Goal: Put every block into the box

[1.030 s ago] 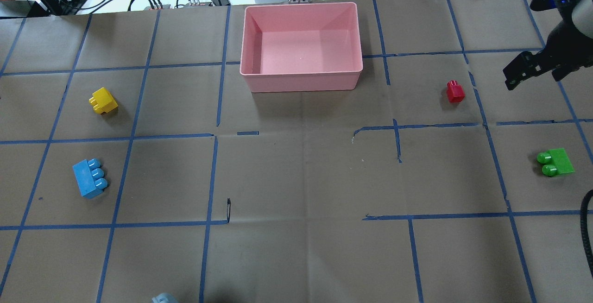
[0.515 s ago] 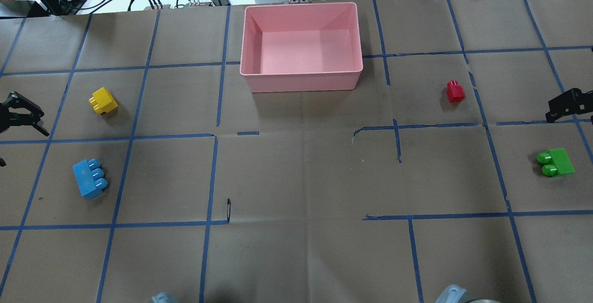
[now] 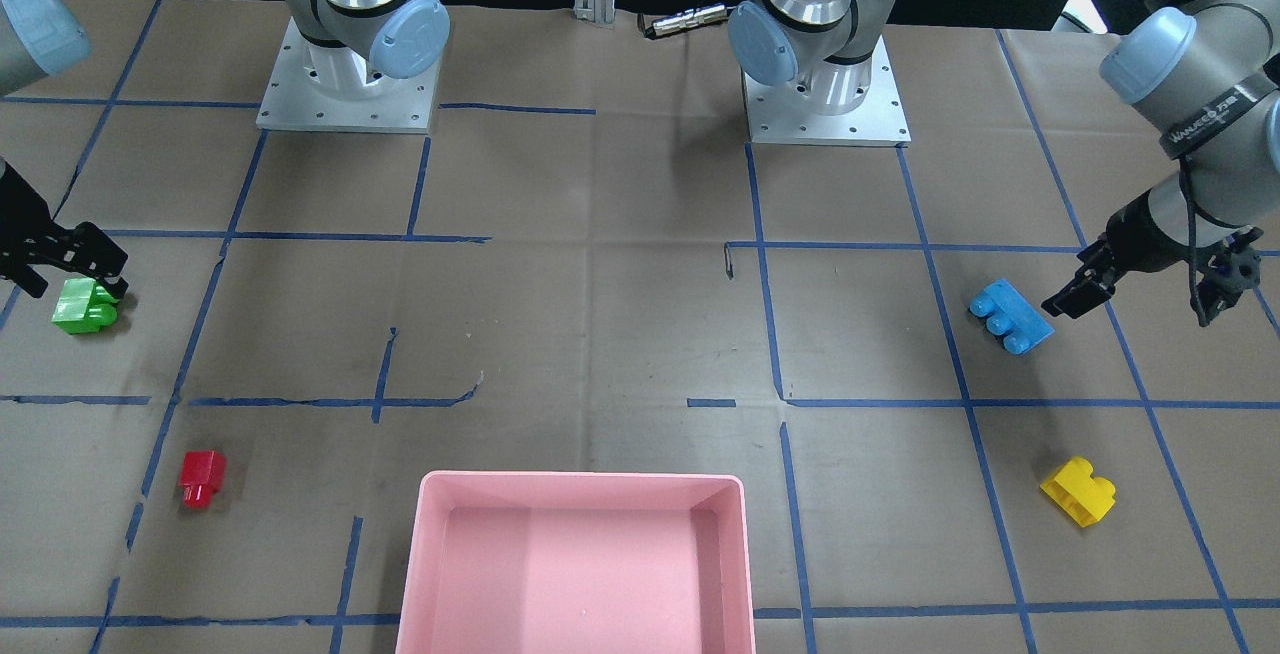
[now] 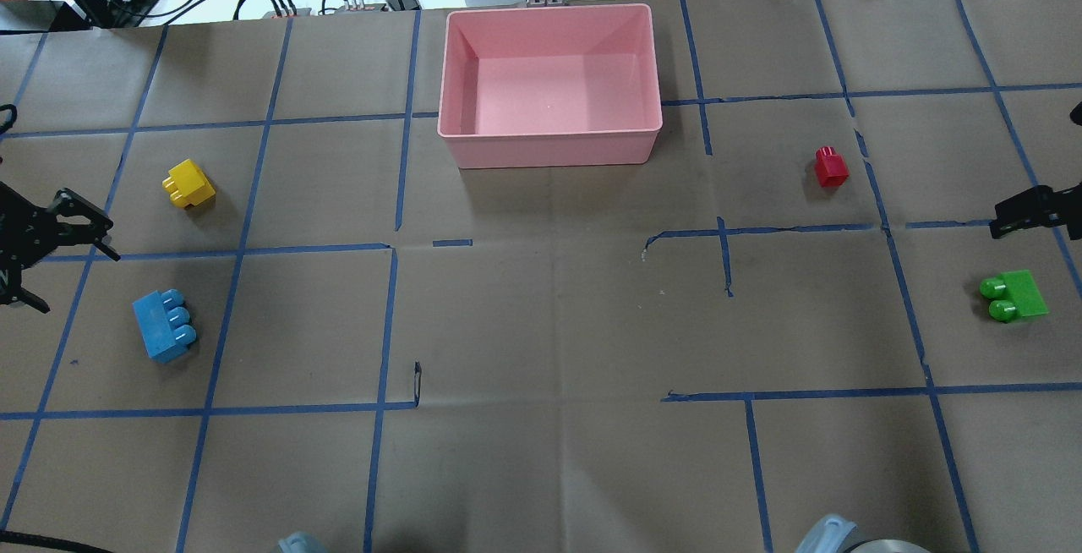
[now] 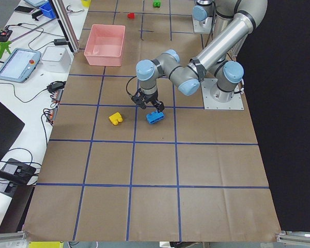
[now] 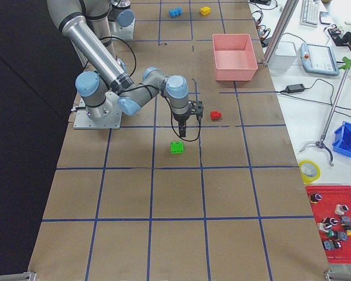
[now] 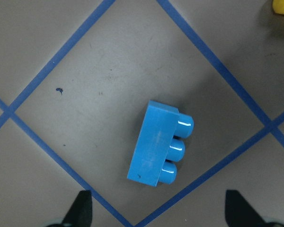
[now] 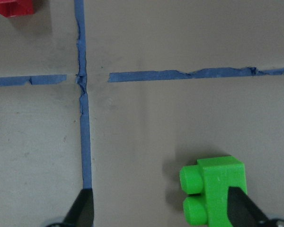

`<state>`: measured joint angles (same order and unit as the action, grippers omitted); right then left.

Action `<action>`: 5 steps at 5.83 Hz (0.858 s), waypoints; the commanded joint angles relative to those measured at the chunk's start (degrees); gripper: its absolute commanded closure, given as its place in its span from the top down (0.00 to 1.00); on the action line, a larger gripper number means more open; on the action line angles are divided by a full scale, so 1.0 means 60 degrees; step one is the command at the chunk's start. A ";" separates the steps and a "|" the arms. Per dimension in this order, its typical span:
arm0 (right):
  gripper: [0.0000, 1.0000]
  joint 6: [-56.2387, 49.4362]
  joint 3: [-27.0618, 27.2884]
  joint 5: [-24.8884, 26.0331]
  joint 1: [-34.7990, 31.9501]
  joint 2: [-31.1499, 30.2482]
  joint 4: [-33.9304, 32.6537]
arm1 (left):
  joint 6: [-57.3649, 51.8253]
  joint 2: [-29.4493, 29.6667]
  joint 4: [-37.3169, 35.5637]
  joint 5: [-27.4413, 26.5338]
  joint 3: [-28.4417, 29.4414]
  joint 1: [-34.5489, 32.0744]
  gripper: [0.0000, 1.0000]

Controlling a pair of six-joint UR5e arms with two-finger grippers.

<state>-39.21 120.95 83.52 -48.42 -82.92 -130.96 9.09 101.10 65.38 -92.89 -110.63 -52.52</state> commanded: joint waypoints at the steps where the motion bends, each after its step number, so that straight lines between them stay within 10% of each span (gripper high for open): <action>1: 1.00 -0.0028 0.0114 0.0011 0.0291 0.0560 -0.0378 | -0.0050 0.0623 -0.0757 0.0014 -0.0324 -0.0066 0.98; 5: 0.99 -0.0685 0.0114 0.0215 0.0803 0.1221 -0.1332 | -0.0255 0.1092 -0.2791 0.0028 -0.1424 -0.0037 0.99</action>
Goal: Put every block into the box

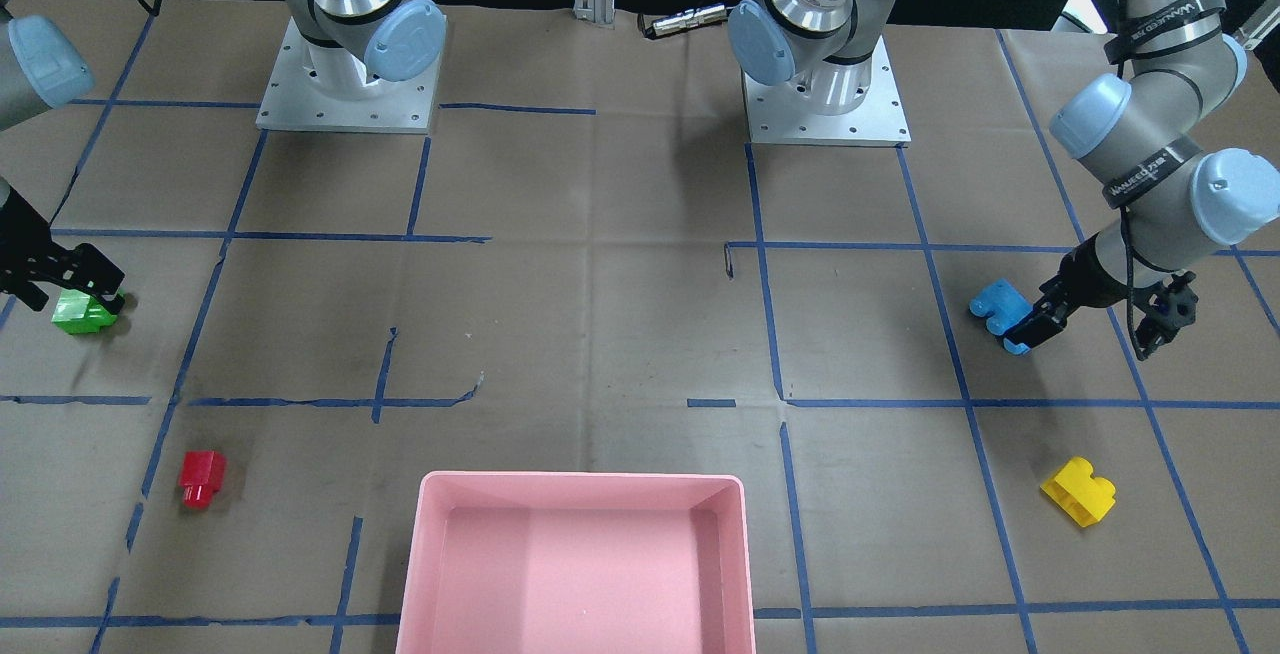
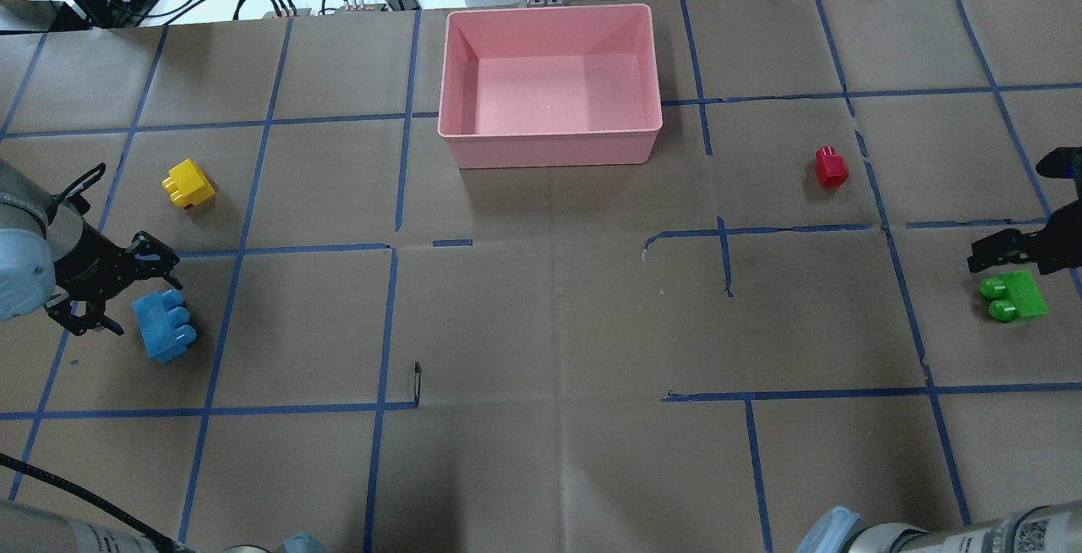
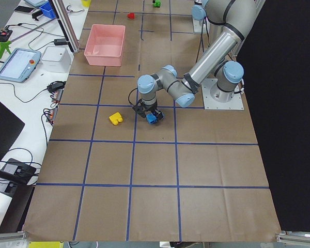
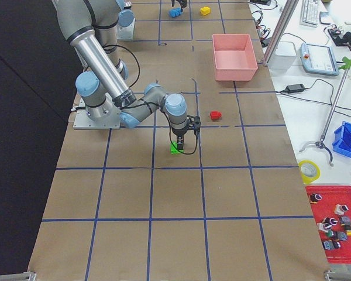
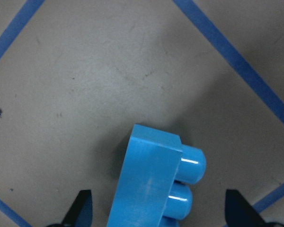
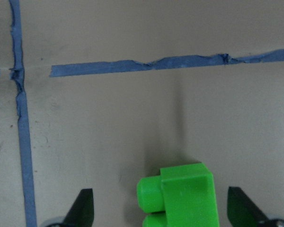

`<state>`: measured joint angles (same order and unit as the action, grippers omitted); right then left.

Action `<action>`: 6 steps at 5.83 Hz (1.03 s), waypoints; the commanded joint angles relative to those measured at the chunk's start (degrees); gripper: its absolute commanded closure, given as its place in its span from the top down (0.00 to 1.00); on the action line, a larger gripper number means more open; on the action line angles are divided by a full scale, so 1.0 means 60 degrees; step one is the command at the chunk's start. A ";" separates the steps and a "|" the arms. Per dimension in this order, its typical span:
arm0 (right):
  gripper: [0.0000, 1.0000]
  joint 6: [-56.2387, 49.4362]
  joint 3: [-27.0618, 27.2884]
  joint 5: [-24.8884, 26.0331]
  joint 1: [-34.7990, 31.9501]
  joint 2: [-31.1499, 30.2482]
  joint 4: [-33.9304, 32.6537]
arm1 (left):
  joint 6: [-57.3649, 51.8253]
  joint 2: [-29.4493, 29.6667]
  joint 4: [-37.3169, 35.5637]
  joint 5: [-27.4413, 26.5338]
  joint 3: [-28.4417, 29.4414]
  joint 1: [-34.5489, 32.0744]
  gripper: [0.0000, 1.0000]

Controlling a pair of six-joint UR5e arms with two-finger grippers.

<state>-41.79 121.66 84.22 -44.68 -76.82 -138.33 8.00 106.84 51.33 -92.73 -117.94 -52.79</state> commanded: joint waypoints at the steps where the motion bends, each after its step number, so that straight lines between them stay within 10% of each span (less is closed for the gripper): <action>1: 0.99 -0.0256 0.0026 0.0113 0.0182 0.0336 -0.0192 | -0.0132 0.0224 -0.0527 0.0000 -0.0294 0.0010 0.99; 3: 0.99 -0.0256 0.0201 0.0200 0.0182 0.0455 -0.0411 | -0.0191 0.0152 -0.0601 -0.0029 -0.0295 0.0010 0.92; 6: 0.94 -0.0256 0.0246 0.0625 0.0182 0.0528 -0.0398 | -0.0177 0.0166 -0.0601 -0.0044 -0.0265 0.0010 0.46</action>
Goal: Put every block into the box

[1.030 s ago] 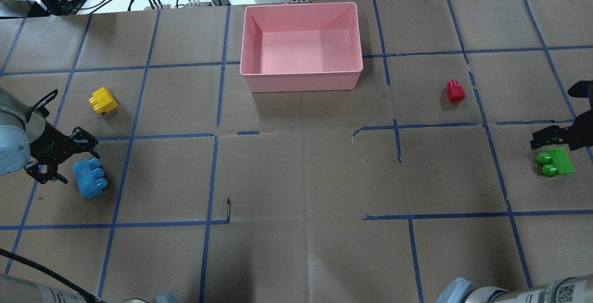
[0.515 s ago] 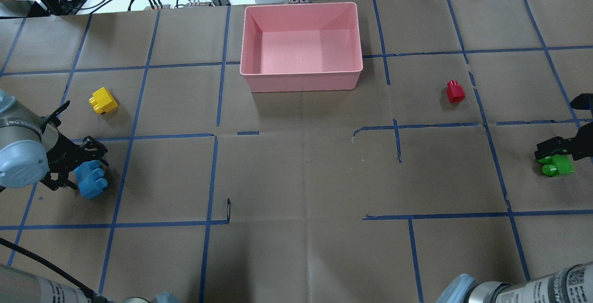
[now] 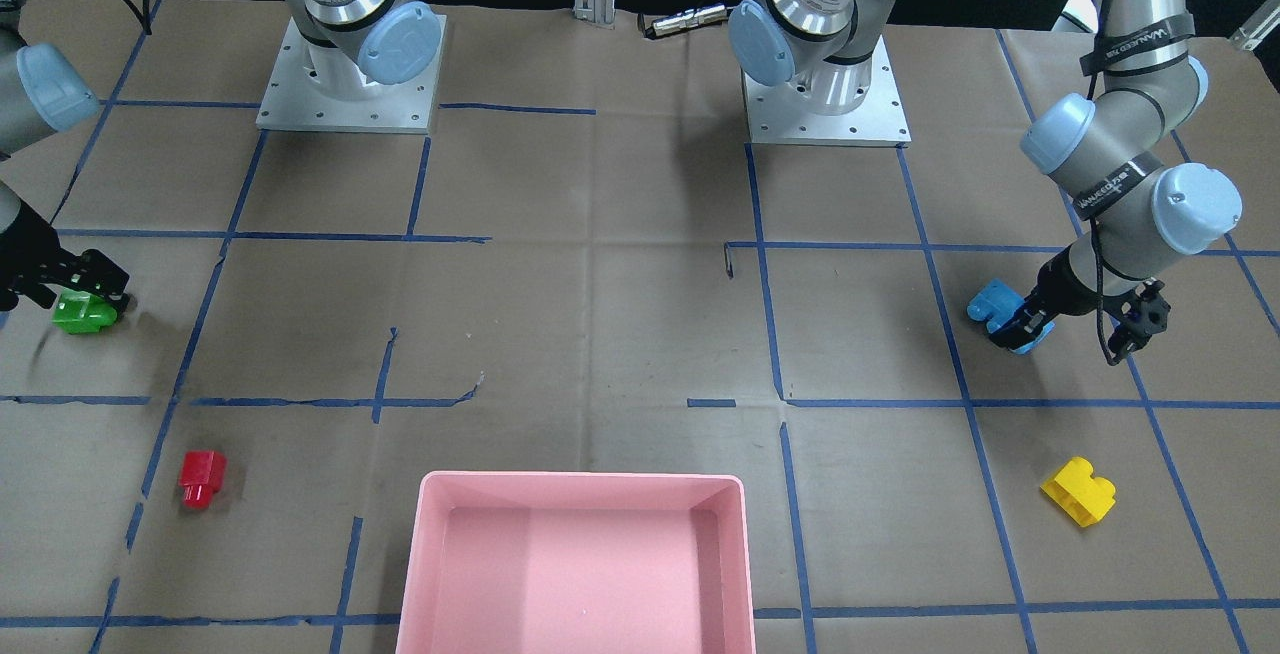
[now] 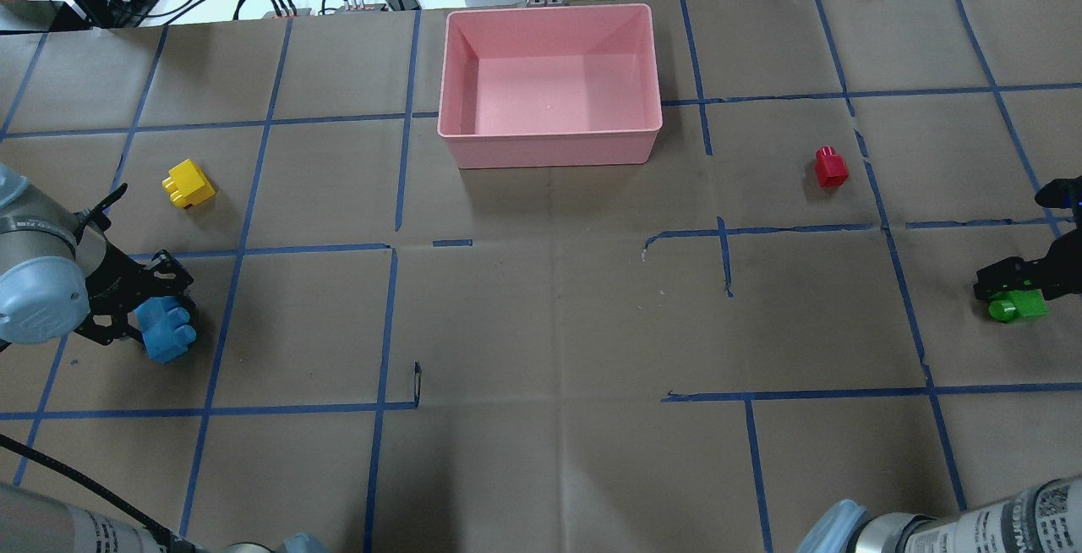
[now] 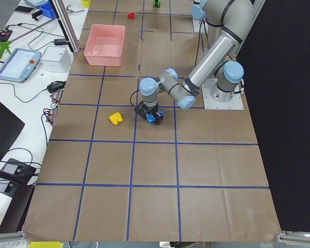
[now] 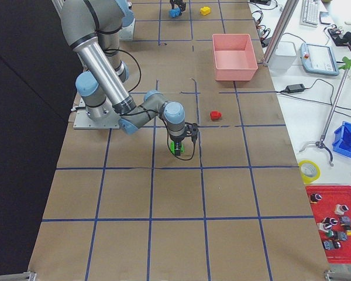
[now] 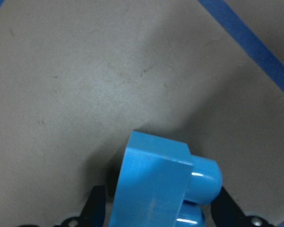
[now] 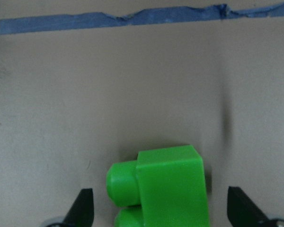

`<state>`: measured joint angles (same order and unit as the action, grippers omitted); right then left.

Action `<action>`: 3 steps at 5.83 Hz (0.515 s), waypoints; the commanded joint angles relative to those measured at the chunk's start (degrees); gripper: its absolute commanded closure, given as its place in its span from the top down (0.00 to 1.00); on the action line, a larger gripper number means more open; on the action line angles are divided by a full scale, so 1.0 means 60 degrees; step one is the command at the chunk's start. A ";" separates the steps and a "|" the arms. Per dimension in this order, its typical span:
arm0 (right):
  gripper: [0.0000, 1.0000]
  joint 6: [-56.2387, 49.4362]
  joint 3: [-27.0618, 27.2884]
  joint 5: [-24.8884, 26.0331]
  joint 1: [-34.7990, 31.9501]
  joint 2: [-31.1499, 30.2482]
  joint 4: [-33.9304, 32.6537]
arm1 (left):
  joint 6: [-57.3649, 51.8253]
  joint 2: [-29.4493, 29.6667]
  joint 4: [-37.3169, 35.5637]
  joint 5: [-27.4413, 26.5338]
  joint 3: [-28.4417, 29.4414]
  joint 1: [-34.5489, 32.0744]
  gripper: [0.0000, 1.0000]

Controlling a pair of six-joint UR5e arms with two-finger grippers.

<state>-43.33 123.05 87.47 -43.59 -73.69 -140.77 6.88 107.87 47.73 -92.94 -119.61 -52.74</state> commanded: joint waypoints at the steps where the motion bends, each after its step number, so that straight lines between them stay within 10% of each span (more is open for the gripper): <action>1: 0.80 0.0000 -0.0001 0.0086 0.0000 -0.0023 0.0023 | 0.0010 -0.0049 0.0042 -0.0052 0.0057 0.0000 0.32; 3: 0.25 0.0087 -0.0089 0.0027 0.0000 -0.0081 0.0082 | 0.0054 -0.0574 0.0391 0.0049 0.0697 -0.0029 0.24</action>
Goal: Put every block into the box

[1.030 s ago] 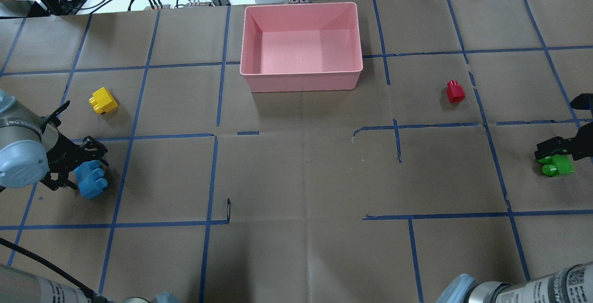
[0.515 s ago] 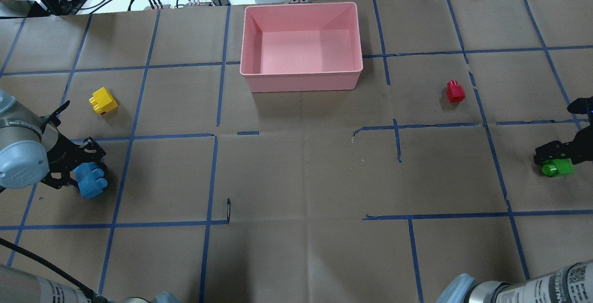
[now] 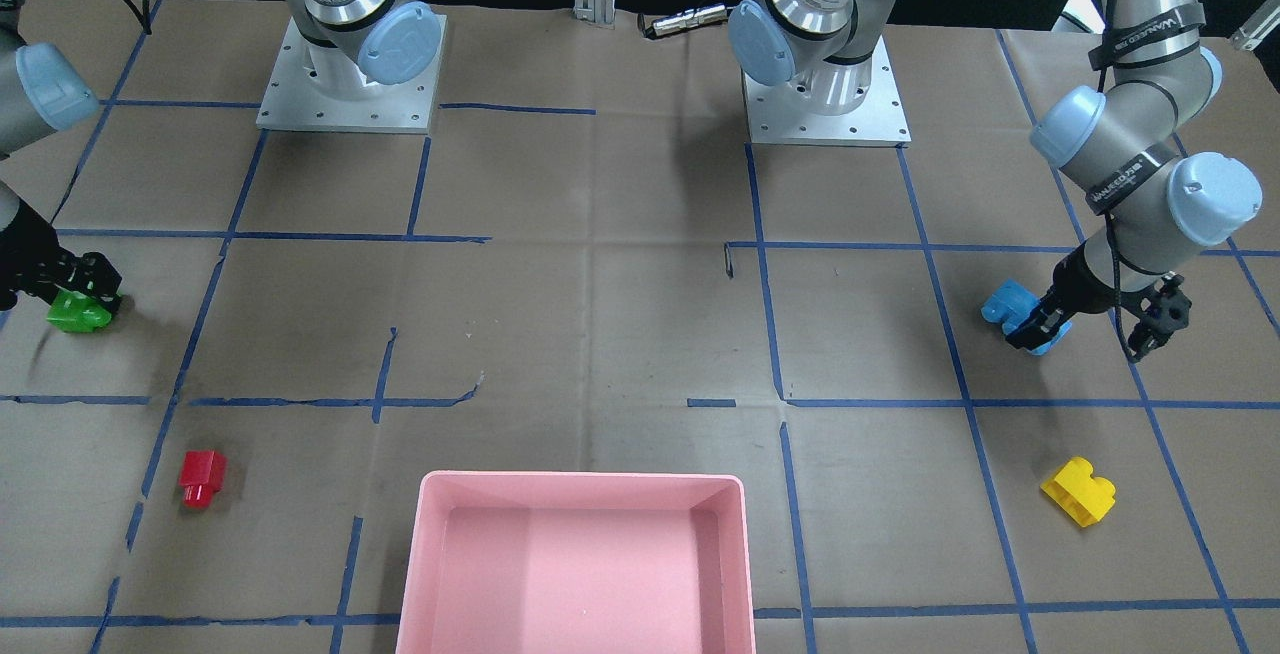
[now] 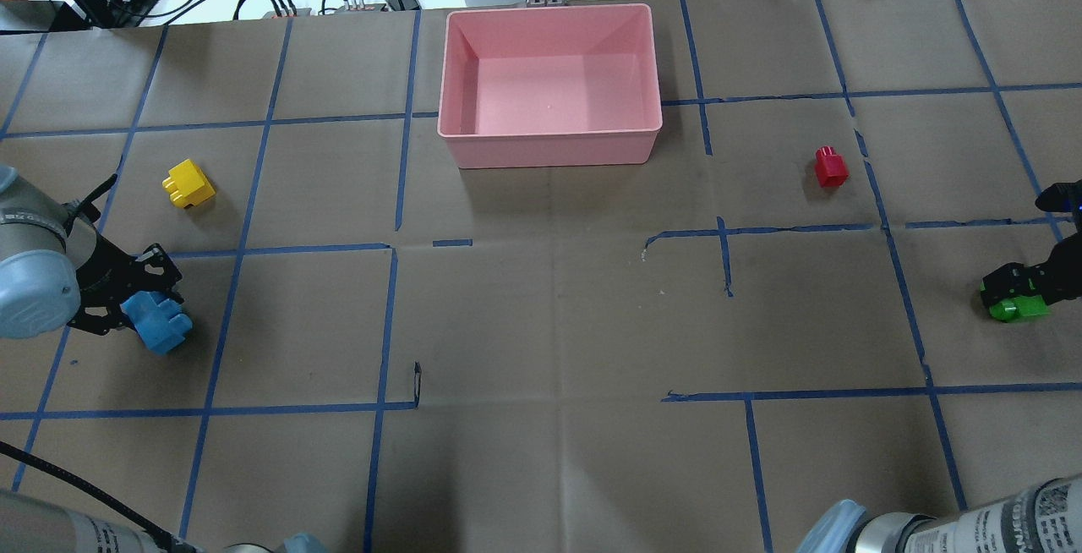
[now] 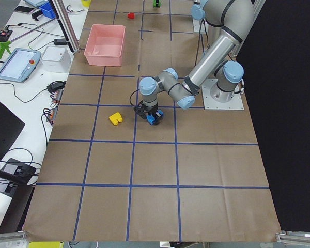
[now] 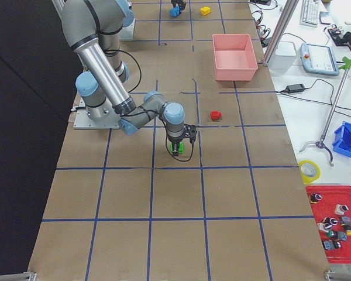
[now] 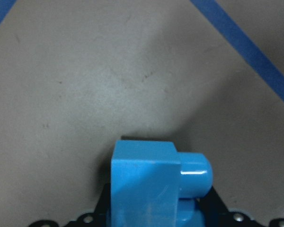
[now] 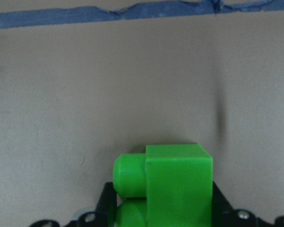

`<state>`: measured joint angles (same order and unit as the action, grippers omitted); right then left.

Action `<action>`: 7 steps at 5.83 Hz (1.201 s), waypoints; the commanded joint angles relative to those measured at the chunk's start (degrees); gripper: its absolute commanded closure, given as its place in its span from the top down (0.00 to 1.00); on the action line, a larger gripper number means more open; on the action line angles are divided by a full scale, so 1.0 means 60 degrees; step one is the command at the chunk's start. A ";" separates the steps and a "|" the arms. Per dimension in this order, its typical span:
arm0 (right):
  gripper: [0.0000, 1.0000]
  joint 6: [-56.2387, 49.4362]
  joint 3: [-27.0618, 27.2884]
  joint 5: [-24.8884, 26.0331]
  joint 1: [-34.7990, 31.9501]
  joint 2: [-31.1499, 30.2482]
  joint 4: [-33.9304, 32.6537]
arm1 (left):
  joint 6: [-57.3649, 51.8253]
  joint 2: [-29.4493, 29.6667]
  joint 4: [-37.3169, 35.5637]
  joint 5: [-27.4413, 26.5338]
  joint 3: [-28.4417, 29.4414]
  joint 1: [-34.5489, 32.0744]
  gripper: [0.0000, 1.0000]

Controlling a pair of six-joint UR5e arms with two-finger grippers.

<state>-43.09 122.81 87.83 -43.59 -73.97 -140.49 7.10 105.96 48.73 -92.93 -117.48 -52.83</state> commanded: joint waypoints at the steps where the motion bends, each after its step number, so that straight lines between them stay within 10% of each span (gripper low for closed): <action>1: 0.11 0.0034 -0.0150 -0.0005 0.0000 -0.0210 0.0079 | 0.0017 -0.0678 0.1302 0.0513 0.0927 -0.0013 0.18; 4: 0.08 -0.0068 -0.2193 -0.0005 -0.1266 -0.1730 0.2468 | -0.0041 -0.1064 0.6527 0.0547 0.5050 -0.0567 0.11; 7: 0.08 -0.0538 -0.4567 -0.1376 -0.5290 -0.0877 0.3098 | -0.0408 -0.0976 0.6572 0.0634 0.5869 -0.2846 0.10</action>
<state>-46.36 100.02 82.70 -67.59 -81.88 -122.05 5.06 99.88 88.41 -89.48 -83.22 -64.99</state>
